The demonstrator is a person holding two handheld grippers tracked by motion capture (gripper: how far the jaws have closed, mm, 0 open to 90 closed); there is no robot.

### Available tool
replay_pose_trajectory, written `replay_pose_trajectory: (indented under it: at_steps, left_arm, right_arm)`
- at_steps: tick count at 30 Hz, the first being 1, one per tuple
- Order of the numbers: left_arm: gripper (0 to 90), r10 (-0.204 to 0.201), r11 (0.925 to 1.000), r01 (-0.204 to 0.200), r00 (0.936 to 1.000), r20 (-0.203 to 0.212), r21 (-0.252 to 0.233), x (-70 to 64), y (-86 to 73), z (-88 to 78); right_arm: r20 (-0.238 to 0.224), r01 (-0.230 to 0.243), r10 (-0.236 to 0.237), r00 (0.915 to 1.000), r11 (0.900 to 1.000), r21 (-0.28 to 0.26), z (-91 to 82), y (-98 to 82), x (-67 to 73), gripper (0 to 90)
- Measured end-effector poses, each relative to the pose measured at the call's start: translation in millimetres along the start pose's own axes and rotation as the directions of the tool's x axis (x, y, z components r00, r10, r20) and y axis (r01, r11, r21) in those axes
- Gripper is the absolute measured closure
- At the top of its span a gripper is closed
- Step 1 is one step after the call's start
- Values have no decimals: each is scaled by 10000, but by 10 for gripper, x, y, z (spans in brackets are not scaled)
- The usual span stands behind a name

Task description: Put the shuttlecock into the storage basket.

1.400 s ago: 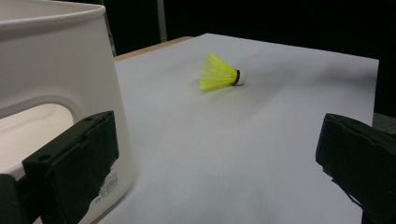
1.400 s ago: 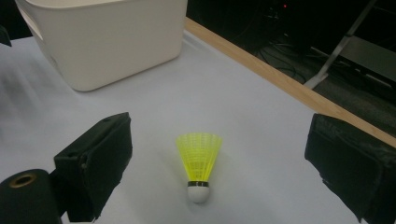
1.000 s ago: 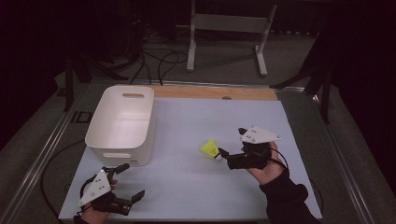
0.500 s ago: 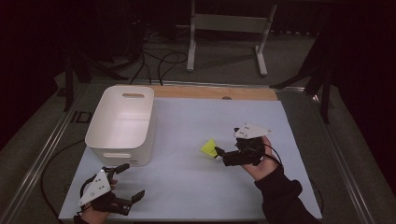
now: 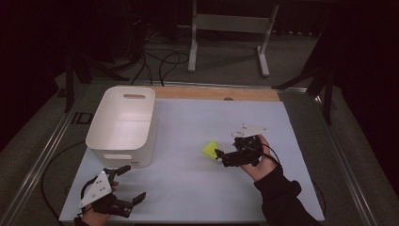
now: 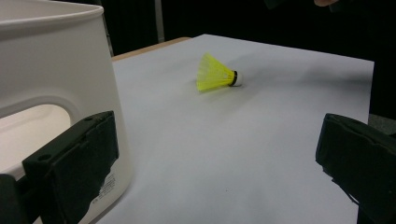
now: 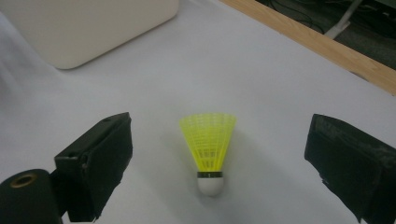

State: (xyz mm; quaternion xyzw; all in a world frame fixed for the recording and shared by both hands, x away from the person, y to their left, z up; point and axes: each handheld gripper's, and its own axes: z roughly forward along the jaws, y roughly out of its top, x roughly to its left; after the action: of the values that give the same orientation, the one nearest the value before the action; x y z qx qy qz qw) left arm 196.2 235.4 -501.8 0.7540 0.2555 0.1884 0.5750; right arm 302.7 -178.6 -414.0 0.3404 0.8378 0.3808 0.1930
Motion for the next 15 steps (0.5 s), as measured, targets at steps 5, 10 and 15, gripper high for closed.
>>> replay_pose_trajectory:
  at_steps: [5,10,15]
  left_arm:
    - [0,14,10000,-14,10000,63,-21,-3,0,4]
    - [0,6,10000,-6,10000,46,-27,-1,2,-1]
    - [0,30,10000,-30,9999,112,9,0,-1,6]
  right_arm:
    - [-87,-99,100,9999,9998,157,61,-24,-12,76]
    - [-224,-223,230,9995,9993,296,132,-59,-22,76]
    - [-163,-298,305,9994,9989,370,174,-82,-27,76]
